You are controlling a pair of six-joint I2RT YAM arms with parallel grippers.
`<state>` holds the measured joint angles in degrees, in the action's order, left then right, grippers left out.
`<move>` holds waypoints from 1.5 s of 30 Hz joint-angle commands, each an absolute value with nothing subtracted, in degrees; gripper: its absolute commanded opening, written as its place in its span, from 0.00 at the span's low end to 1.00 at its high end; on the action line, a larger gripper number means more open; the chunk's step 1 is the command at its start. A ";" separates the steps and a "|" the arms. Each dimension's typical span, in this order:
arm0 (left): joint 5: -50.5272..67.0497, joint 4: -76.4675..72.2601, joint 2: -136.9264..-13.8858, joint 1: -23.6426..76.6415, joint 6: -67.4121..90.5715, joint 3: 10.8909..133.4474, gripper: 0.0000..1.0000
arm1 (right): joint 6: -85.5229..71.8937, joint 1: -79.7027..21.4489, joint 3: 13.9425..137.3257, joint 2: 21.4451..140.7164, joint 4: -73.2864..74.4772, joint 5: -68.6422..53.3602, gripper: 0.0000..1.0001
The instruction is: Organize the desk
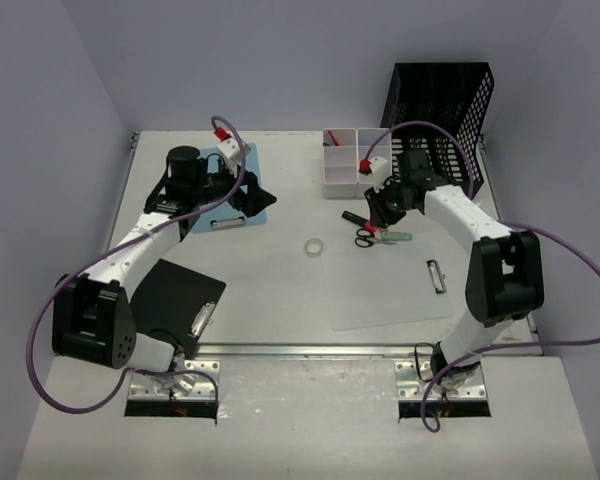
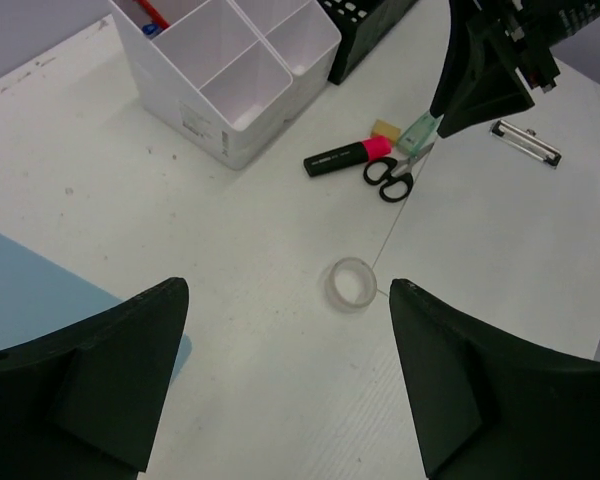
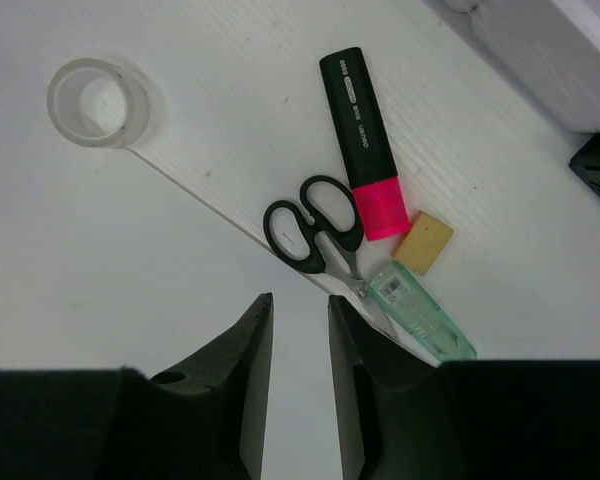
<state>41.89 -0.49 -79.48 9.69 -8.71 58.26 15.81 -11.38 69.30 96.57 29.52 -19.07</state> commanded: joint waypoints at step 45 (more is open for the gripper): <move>43.16 3.16 -69.79 10.81 -15.19 52.12 0.94 | 25.58 -8.17 75.59 116.46 22.50 -22.67 0.29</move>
